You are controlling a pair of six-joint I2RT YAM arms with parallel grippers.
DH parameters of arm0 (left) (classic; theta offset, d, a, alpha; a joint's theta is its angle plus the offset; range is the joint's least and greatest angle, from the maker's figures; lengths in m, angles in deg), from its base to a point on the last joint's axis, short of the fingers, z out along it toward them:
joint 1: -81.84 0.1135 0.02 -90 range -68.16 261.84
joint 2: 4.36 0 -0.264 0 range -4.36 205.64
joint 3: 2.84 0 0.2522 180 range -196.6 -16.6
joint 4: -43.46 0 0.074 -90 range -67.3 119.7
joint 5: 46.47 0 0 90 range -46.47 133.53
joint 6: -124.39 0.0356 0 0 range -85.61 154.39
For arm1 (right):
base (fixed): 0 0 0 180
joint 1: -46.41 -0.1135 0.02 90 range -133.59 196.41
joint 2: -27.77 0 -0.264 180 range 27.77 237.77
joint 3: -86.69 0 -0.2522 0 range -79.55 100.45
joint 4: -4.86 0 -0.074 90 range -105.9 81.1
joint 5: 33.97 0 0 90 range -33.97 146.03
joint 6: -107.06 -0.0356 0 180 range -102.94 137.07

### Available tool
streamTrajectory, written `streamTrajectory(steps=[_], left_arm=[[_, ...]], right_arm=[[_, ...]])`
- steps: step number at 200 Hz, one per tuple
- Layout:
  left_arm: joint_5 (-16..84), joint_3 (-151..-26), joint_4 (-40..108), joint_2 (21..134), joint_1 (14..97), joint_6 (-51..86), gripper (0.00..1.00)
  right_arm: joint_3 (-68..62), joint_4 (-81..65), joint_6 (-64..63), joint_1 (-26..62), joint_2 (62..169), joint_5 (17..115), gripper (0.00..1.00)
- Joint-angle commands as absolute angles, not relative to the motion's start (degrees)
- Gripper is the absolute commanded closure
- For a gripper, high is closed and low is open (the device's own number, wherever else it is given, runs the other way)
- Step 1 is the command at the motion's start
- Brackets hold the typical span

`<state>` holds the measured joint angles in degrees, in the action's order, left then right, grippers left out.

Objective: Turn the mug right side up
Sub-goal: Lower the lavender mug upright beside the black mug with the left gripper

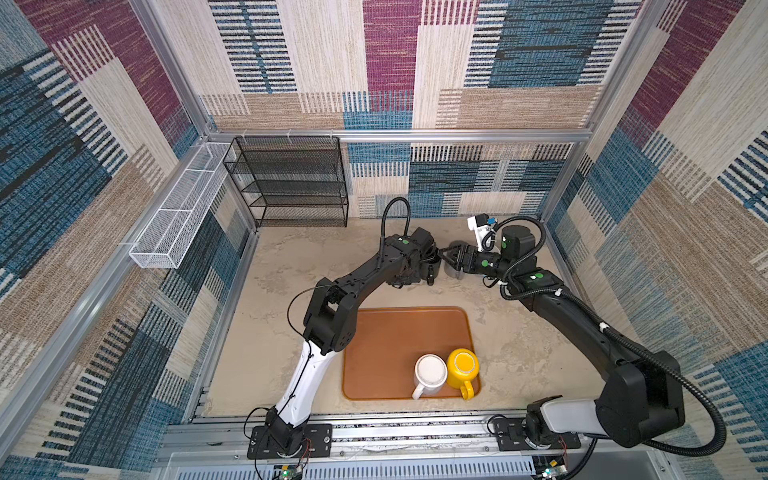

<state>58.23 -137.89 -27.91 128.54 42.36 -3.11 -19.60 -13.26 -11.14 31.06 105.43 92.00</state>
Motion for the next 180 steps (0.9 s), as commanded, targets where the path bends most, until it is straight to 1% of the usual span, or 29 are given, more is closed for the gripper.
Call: streamTrajectory(steps=[1,64,97,146,180], left_arm=[[59.69,-138.60,-27.54,128.74,42.32,-2.39,1.00],[59.75,-139.95,-29.02,129.94,42.38,-2.02,1.00],[57.65,-141.18,-29.94,130.68,42.70,-1.39,1.00],[57.43,-141.49,-30.41,130.99,42.87,-0.86,1.00],[54.37,-141.77,-30.39,131.56,43.36,-0.55,1.00]], right_arm=[[-19.61,-12.42,-10.93,31.07,105.64,92.06,0.42],[-19.53,-12.41,-10.97,31.12,105.99,92.27,0.42],[-19.52,-12.37,-11.06,31.14,106.15,92.64,0.42],[-19.61,-12.33,-11.07,31.15,106.16,92.75,0.42],[-19.66,-12.33,-11.08,31.12,105.99,92.80,0.42]])
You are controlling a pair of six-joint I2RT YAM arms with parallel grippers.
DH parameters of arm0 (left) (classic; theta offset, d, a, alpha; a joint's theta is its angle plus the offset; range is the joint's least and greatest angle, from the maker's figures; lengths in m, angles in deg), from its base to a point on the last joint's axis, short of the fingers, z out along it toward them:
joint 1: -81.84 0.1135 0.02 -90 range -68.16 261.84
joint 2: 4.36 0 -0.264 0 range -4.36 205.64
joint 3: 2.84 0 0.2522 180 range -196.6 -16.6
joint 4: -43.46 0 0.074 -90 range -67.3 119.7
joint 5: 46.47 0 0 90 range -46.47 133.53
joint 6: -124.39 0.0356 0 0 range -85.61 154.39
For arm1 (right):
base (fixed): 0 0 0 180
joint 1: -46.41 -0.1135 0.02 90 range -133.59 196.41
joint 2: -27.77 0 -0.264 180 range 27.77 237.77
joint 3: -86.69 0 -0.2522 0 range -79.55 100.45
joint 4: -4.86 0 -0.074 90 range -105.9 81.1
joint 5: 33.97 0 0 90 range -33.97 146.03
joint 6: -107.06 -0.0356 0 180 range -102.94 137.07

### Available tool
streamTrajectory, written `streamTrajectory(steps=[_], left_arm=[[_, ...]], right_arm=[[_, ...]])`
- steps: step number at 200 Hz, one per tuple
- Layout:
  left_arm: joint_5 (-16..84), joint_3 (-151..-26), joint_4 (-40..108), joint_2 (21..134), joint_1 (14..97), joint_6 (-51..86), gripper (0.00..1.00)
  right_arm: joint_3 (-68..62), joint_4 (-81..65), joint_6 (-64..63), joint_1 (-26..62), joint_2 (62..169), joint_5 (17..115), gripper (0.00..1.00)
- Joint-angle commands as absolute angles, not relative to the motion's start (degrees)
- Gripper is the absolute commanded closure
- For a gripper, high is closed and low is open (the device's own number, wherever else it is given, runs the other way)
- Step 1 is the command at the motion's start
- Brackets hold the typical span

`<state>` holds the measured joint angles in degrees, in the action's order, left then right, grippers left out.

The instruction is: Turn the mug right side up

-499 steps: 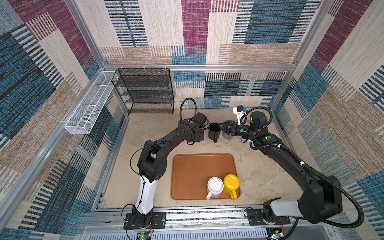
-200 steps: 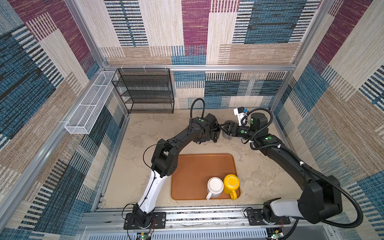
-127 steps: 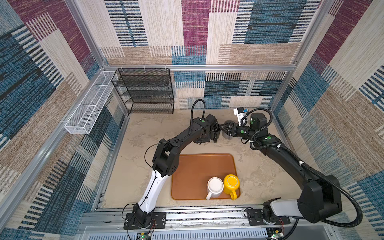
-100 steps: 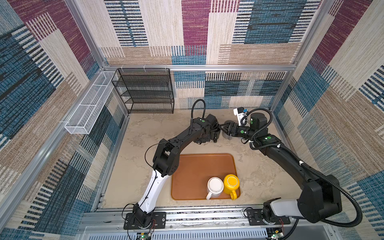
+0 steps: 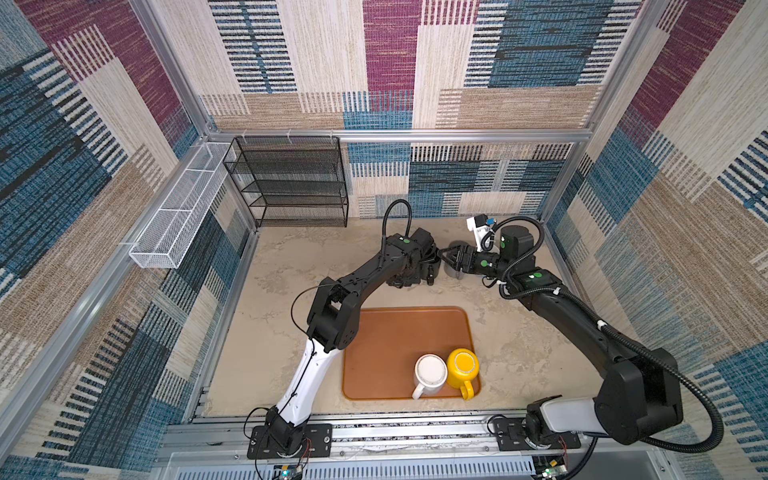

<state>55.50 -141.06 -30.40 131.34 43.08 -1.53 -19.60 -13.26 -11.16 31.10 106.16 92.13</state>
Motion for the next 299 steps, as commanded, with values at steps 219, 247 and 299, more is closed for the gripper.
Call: streamTrajectory(steps=[219,247,299], left_arm=[[49.86,-144.06,-30.68,132.54,45.53,4.08,0.99],[50.47,-143.84,-30.74,132.16,45.46,4.29,0.94],[49.96,-143.78,-30.72,132.21,45.46,4.34,0.89]], right_arm=[[-18.99,-13.80,-10.44,31.41,105.02,92.16,0.42],[-19.08,-13.49,-10.54,31.48,105.11,92.39,0.42],[-19.08,-13.65,-10.53,31.48,105.11,92.38,0.42]])
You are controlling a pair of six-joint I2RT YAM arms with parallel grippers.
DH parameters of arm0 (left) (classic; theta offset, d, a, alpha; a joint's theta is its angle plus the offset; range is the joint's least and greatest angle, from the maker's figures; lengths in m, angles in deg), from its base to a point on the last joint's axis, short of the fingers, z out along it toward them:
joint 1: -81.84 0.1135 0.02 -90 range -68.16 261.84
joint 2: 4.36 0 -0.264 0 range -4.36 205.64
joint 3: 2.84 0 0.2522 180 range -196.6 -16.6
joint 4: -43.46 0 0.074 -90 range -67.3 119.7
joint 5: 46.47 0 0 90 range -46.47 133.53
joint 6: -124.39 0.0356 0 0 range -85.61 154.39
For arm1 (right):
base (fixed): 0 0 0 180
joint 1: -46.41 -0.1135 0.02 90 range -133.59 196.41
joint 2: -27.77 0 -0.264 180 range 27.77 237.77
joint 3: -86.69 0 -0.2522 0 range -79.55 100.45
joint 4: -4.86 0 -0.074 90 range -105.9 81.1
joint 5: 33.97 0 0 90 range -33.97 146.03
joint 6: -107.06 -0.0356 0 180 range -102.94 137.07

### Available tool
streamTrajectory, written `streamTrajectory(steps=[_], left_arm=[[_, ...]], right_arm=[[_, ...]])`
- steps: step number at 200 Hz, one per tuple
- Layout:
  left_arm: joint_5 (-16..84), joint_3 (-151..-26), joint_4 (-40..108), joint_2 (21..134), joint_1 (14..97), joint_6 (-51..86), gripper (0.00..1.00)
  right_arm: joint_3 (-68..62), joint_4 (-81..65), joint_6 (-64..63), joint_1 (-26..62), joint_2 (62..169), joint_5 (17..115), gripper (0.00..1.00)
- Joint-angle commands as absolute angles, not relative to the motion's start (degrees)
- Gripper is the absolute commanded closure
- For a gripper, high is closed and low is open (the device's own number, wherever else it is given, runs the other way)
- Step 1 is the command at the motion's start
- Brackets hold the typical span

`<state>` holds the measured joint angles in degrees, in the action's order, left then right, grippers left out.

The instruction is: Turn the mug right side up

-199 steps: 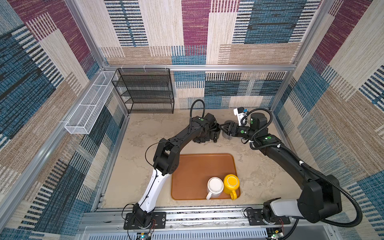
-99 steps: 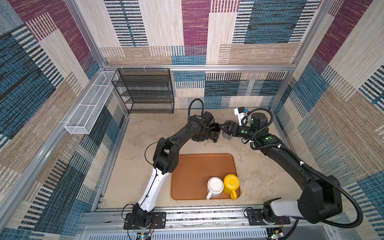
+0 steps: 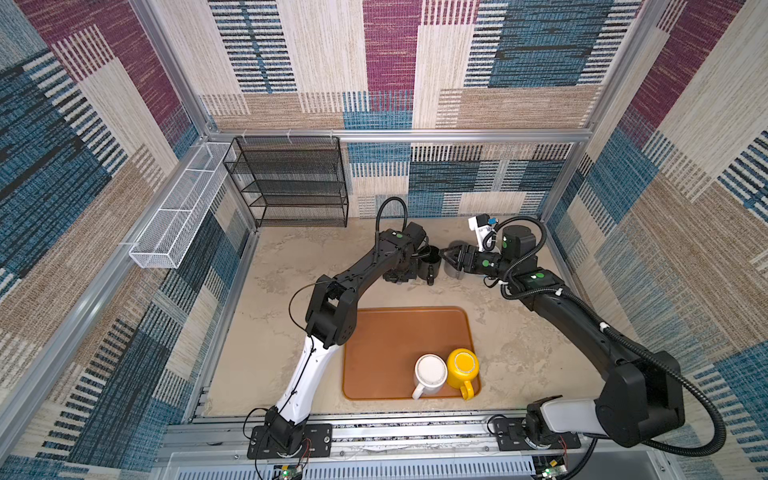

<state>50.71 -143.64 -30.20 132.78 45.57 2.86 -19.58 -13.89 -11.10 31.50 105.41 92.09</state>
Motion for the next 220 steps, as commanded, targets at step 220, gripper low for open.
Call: streamTrajectory(steps=[220], left_arm=[[50.16,-140.82,-30.67,127.62,45.44,6.17,0.72]], right_arm=[[-18.94,-13.73,-10.88,31.53,104.98,92.95,0.40]])
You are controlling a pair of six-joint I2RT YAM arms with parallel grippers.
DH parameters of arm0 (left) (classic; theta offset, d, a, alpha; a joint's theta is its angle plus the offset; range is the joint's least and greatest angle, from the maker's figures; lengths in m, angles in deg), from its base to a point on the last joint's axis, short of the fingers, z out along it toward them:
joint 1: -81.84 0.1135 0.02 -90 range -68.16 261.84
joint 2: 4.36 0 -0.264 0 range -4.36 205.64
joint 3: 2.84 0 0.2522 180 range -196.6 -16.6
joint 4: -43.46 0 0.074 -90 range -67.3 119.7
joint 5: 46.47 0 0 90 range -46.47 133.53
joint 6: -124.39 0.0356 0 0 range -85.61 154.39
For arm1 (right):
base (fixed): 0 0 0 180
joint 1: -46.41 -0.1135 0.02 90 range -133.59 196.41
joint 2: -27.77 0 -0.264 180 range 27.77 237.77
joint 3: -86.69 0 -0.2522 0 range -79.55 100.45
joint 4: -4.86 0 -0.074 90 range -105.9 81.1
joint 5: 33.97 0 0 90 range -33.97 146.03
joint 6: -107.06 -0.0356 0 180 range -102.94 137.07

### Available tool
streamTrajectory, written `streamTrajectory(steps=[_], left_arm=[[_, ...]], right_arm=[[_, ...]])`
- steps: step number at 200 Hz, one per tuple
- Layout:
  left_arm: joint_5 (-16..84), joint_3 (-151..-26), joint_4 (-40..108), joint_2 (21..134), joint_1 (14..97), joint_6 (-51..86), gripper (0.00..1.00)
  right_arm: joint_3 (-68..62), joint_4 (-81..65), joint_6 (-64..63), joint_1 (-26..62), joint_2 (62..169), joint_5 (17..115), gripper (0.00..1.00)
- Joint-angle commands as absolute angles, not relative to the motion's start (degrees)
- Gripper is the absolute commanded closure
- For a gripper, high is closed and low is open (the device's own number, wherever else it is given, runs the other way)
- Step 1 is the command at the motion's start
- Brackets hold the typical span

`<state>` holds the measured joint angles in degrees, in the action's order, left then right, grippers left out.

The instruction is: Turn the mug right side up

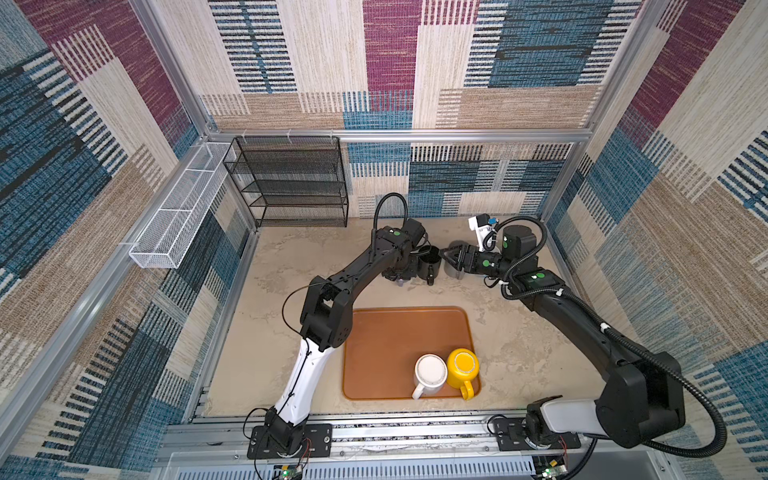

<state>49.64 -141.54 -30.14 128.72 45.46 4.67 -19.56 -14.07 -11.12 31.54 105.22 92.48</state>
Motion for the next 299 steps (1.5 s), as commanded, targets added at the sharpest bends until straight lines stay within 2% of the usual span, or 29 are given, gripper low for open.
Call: streamTrajectory(steps=[1,101,174,196,229,299], left_arm=[[50.14,-140.76,-30.63,127.59,45.45,6.17,0.72],[52.29,-130.52,-26.99,117.85,45.30,9.76,0.77],[51.15,-115.30,-17.71,107.33,46.23,12.75,0.77],[48.83,-111.48,-14.35,104.18,46.95,13.36,0.77],[49.47,-107.65,-11.60,100.96,47.67,14.56,0.79],[47.46,-107.05,-11.28,100.73,49.66,14.44,0.82]], right_arm=[[-18.92,-13.73,-10.88,31.54,105.00,92.95,0.40],[-21.15,-24.41,-6.24,31.57,100.33,87.05,0.35],[-30.26,-38.67,-8.59,30.74,87.12,81.48,0.34],[-32.21,-44.01,-10.84,27.46,83.98,78.62,0.33],[-32.65,-53.20,-15.87,17.60,82.77,71.17,0.32],[-34.77,-65.41,-22.97,10.47,78.25,67.82,0.27]])
